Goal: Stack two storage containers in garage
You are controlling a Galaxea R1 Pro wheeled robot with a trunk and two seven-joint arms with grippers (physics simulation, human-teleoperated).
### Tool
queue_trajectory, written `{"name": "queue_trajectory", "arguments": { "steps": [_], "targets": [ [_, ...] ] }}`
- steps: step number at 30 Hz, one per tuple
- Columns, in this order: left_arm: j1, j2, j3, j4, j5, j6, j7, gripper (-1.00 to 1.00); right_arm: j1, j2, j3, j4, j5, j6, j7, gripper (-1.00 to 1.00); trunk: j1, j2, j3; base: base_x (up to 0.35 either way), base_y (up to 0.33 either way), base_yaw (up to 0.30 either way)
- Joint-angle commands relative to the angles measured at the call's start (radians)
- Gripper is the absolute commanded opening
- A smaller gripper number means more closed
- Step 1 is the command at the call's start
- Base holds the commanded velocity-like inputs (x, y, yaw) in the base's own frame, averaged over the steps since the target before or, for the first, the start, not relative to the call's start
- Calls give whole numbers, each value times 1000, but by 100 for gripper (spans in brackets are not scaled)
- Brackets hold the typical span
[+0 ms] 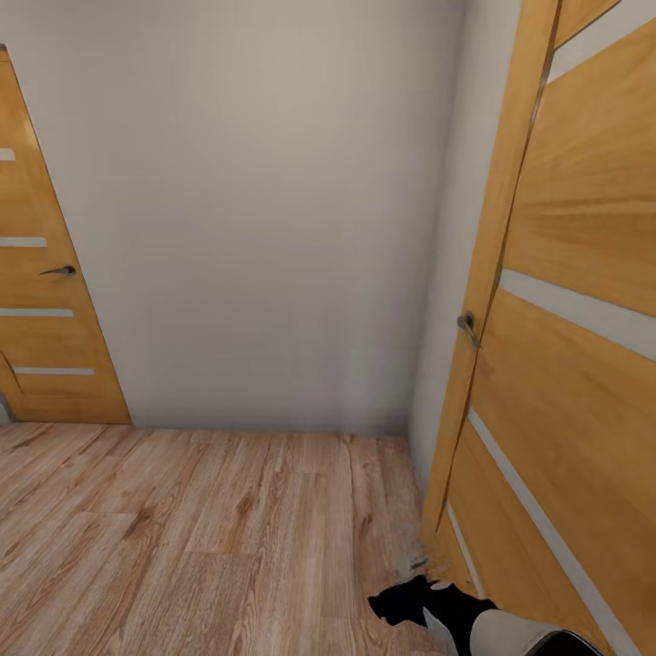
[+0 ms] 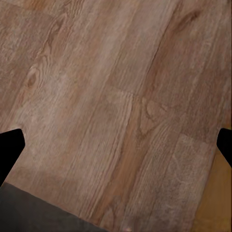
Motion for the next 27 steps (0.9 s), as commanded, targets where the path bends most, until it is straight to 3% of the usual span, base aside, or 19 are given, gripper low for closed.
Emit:
{"name": "queue_trajectory", "arguments": {
  "steps": [1,2,4,8,13,16,22,27],
  "targets": [
    [0,0,1,0,5,-3,0,100,34,-6,6,2,-14,-2,4,100,0,-1,-1,0,0,0],
    [0,0,0,1,5,-3,0,100,52,-11,6,3,-16,-5,5,100,0,-1,-1,0,0,0],
    [0,-1,0,3,5,-3,0,100,147,-39,6,3,-19,-43,5,100,0,-1,-1,0,0,0],
    [0,-1,0,5,5,-3,0,100,243,-57,6,3,-21,-85,11,100,0,-1,-1,0,0,0],
    [0,-1,0,5,4,-3,0,100,307,-83,6,3,-22,-96,23,100,0,-1,-1,0,0,0],
    [0,-1,0,5,4,-3,0,100,386,-108,6,3,-22,-105,25,100,0,-1,-1,0,0,0],
    [0,-1,-1,5,3,-3,0,100,481,-138,6,3,-21,-121,25,100,0,-1,-1,0,0,0],
    [0,-1,-2,6,2,-3,0,100,503,-155,5,3,-23,-141,21,100,0,-1,-1,0,0,0]
  ]
}}
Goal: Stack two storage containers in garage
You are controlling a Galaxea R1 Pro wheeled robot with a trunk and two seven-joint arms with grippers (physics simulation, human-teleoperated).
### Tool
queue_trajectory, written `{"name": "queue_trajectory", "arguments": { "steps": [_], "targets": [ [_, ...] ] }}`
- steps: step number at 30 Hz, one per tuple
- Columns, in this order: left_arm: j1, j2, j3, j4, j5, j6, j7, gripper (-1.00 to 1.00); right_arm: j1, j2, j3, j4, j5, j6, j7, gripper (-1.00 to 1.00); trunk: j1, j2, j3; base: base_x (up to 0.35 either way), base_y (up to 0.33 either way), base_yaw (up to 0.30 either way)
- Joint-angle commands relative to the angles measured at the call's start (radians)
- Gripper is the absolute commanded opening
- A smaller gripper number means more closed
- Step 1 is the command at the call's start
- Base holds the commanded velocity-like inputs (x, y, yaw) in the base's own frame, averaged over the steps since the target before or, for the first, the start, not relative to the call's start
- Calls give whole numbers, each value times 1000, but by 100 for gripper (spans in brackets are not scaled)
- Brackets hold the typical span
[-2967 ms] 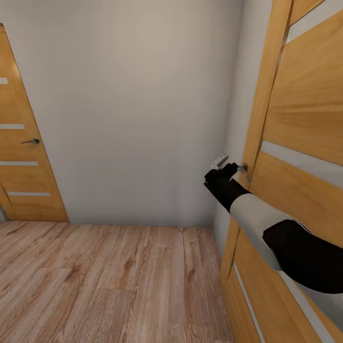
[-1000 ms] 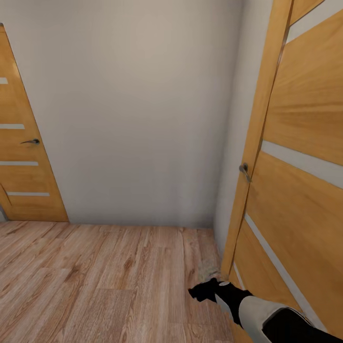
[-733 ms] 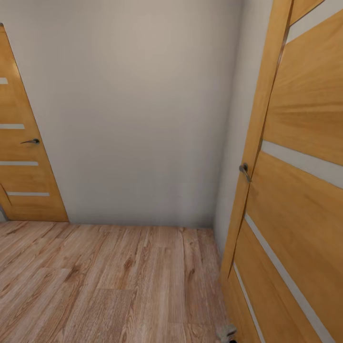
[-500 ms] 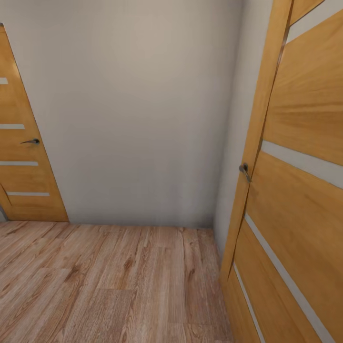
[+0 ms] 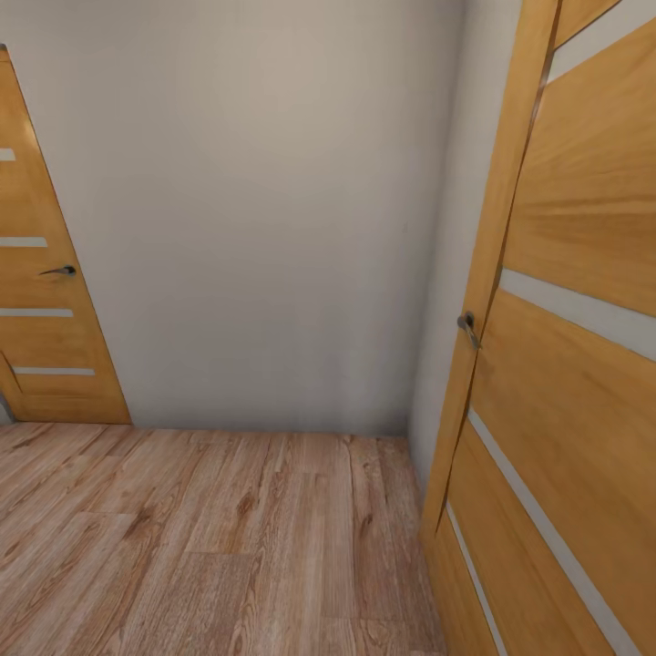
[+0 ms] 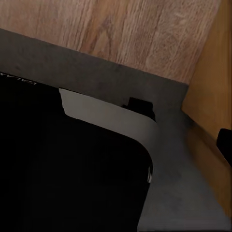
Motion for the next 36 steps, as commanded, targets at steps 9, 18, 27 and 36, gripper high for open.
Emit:
{"name": "queue_trajectory", "arguments": {
  "steps": [9,18,27,36],
  "targets": [
    [0,0,0,-1,6,-2,0,100,5,-1,8,4,-51,-14,-2,100,0,-1,-1,0,0,0],
    [0,0,0,-1,5,-2,0,100,5,-2,8,4,-54,-15,-2,100,0,-1,-1,0,0,0],
    [0,0,2,-1,5,-2,0,100,5,-3,8,4,-55,-15,-3,100,0,-1,-1,0,0,0],
    [0,0,2,-1,6,-3,0,100,5,-2,8,4,-54,-16,-3,100,0,-1,-1,0,0,0]
  ]
}}
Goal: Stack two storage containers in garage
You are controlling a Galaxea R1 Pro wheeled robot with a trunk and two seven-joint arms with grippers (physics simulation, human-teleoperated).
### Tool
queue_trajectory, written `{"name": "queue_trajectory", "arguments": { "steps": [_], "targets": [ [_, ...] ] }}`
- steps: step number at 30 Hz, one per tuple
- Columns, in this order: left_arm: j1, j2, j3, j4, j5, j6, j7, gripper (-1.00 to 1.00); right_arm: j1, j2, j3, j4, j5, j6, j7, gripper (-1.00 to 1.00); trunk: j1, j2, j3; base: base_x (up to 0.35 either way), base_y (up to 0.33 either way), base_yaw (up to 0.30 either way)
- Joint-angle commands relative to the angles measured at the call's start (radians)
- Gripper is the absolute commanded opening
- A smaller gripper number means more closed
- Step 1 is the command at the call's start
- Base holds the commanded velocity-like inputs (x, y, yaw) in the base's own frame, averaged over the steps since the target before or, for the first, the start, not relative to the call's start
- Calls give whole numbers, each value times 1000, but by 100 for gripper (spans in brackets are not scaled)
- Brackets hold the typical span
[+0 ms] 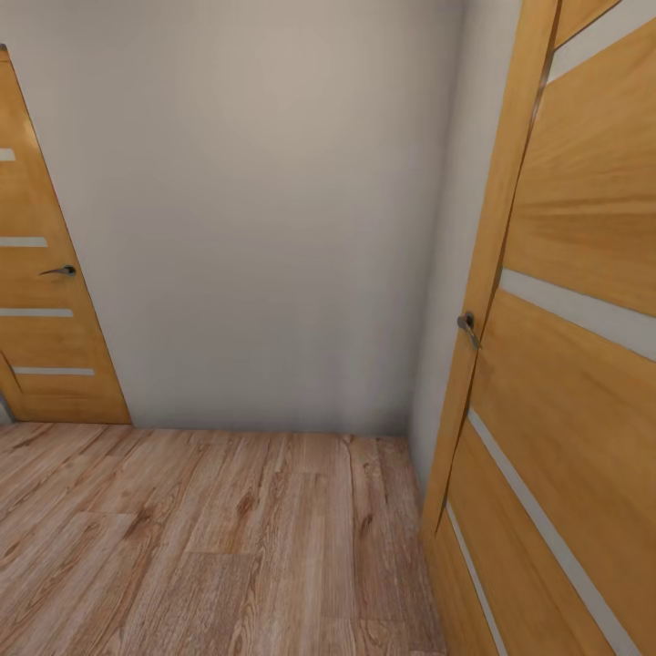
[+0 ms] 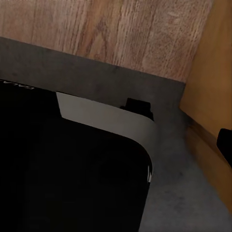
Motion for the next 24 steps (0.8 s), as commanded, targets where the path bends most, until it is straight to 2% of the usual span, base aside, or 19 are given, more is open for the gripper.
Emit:
{"name": "queue_trajectory", "arguments": {
  "steps": [1,24],
  "targets": [
    [0,0,0,-1,6,-2,0,100,-1,0,8,3,-11,-6,6,100,0,-1,-1,0,0,0],
    [0,0,1,-2,6,-2,0,100,-1,-1,9,2,-4,-6,6,100,0,-1,-1,19,0,0]
  ]
}}
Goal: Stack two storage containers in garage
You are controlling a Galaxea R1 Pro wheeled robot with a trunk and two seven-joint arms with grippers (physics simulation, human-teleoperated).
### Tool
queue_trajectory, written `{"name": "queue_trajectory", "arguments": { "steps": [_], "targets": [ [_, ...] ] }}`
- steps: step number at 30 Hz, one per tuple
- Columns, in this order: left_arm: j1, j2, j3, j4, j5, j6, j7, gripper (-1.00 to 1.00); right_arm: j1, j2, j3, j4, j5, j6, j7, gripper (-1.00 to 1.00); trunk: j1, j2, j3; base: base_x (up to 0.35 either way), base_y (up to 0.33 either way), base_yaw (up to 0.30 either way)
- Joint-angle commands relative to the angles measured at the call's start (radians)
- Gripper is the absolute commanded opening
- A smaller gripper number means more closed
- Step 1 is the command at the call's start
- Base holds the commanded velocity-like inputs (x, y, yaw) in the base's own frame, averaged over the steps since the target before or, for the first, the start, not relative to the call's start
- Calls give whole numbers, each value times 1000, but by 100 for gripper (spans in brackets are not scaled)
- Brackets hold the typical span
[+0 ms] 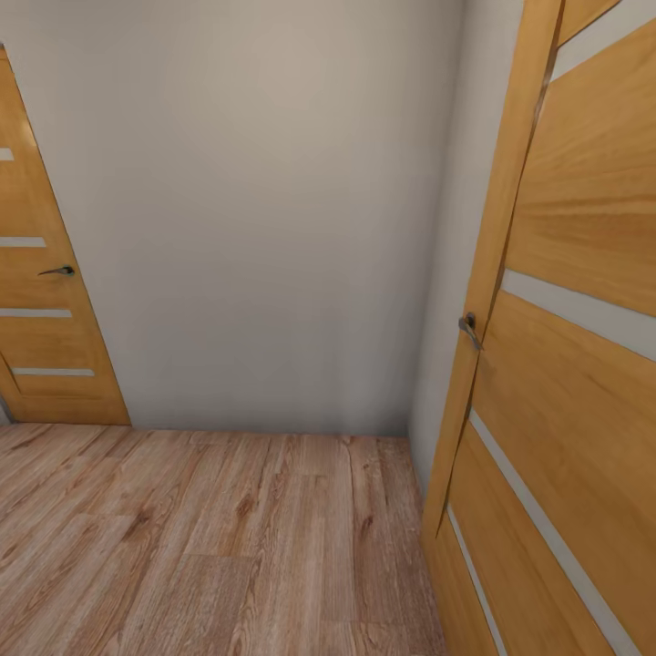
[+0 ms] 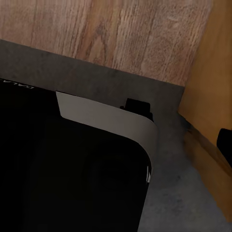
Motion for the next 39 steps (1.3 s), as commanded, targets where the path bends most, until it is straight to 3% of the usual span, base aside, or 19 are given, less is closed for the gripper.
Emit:
{"name": "queue_trajectory", "arguments": {
  "steps": [1,39],
  "targets": [
    [0,0,0,0,5,-2,0,100,-1,0,8,3,-11,-6,6,100,0,0,-1,114,0,0],
    [0,1,0,-1,7,-2,0,100,-1,0,9,3,-7,-10,4,100,0,0,-1,60,0,0]
  ]
}}
